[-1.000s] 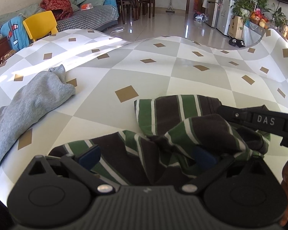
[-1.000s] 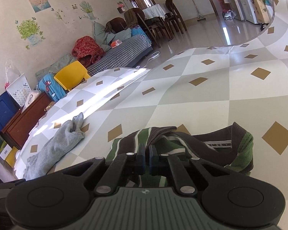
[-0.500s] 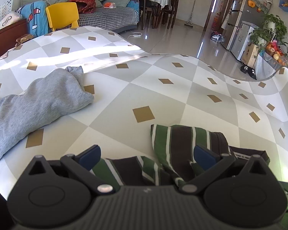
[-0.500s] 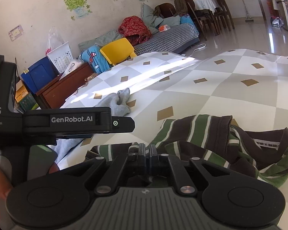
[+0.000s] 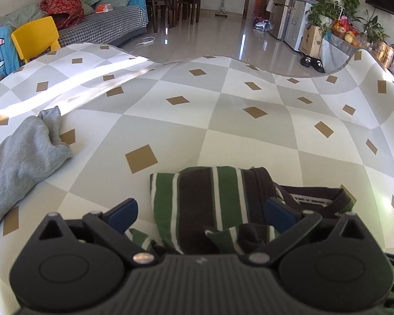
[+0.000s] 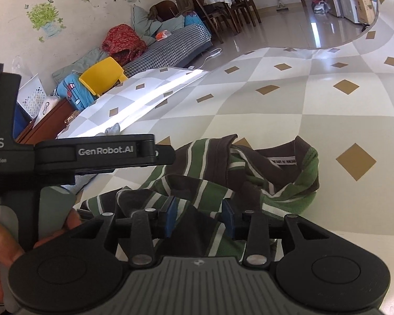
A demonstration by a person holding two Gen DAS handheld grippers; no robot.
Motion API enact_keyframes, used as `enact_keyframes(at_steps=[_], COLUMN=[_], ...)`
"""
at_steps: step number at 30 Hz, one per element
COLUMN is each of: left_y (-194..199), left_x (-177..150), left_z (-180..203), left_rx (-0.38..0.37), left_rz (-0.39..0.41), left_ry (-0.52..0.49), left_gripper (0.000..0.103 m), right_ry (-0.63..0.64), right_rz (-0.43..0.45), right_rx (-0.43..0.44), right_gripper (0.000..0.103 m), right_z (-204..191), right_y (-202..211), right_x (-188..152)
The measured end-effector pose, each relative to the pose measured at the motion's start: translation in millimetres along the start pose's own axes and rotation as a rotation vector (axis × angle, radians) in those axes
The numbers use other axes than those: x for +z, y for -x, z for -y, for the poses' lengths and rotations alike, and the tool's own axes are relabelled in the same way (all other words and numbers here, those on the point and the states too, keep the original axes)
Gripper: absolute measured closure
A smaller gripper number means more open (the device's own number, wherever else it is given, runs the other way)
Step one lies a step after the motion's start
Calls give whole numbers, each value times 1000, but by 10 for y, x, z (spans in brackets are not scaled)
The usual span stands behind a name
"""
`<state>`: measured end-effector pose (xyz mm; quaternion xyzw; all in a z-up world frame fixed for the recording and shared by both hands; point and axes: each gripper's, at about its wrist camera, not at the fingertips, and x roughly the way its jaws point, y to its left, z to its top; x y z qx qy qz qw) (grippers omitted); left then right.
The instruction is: Fold clothes
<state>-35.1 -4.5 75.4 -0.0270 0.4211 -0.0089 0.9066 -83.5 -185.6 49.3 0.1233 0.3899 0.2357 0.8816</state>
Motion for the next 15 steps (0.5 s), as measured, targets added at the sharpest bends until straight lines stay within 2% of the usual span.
enact_keyframes(at_steps=[6, 11, 15], left_y=[-233, -399, -532], left_x=[-13, -46, -67], left_z=[241, 362, 406], left_rx=[-6, -18, 11], left_rz=[-54, -93, -122], left_ry=[-56, -88, -106], left_gripper=[0, 0, 0], right_ry=[-63, -59, -62], right_rz=[-49, -63, -73], right_rx=[-31, -41, -37], right_gripper=[61, 59, 59], right_z=[82, 66, 89], right_y=[-77, -123, -159], right_x=[-70, -91, -100])
